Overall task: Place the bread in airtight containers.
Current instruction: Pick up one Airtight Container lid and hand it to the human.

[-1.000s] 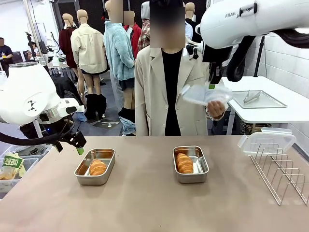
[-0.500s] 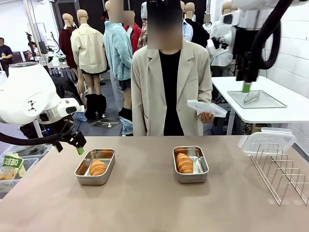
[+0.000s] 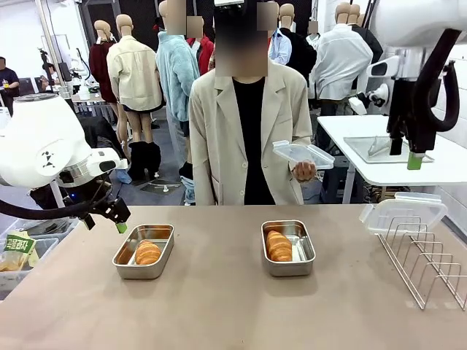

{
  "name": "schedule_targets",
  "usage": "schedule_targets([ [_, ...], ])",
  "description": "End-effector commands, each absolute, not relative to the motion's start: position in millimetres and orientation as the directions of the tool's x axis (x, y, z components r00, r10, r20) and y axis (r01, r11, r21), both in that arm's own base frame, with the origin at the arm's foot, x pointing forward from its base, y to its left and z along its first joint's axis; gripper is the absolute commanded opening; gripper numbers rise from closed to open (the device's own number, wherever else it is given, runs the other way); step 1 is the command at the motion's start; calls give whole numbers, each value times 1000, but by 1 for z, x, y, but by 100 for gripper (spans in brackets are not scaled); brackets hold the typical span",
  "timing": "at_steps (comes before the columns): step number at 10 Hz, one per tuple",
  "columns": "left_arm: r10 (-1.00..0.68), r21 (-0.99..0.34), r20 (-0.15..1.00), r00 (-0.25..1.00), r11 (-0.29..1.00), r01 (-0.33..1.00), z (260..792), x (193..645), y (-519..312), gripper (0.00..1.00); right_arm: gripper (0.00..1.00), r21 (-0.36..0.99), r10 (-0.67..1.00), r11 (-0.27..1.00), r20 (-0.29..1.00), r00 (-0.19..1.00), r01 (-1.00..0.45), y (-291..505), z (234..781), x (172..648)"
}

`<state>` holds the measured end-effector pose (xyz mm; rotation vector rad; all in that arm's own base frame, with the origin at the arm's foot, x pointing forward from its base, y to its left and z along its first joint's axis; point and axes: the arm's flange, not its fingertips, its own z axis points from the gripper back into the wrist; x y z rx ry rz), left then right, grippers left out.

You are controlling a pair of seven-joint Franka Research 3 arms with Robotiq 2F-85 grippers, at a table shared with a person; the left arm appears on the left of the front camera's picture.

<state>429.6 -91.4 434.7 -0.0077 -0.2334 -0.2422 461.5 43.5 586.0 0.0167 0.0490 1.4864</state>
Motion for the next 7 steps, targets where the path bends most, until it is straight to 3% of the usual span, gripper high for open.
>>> schedule_targets([
  [1, -221, 23, 239, 946, 975, 222, 435, 430, -92, 100, 100, 21, 994, 103, 28, 103, -994, 33, 568, 477],
  [5, -221, 23, 239, 946, 975, 222, 435, 430, -92, 100, 100, -25, 990, 120, 74, 118, -992, 8, 543, 474],
  [6, -221, 23, 239, 946, 975, 222, 435, 430, -92, 100, 100, 8, 992, 123, -16, 123, -992, 18, 553, 486],
  [7, -221, 23, 239, 946, 975, 222, 435, 430, -92, 100, 100, 8, 992, 123, -16, 123, -992, 18, 553, 486],
])
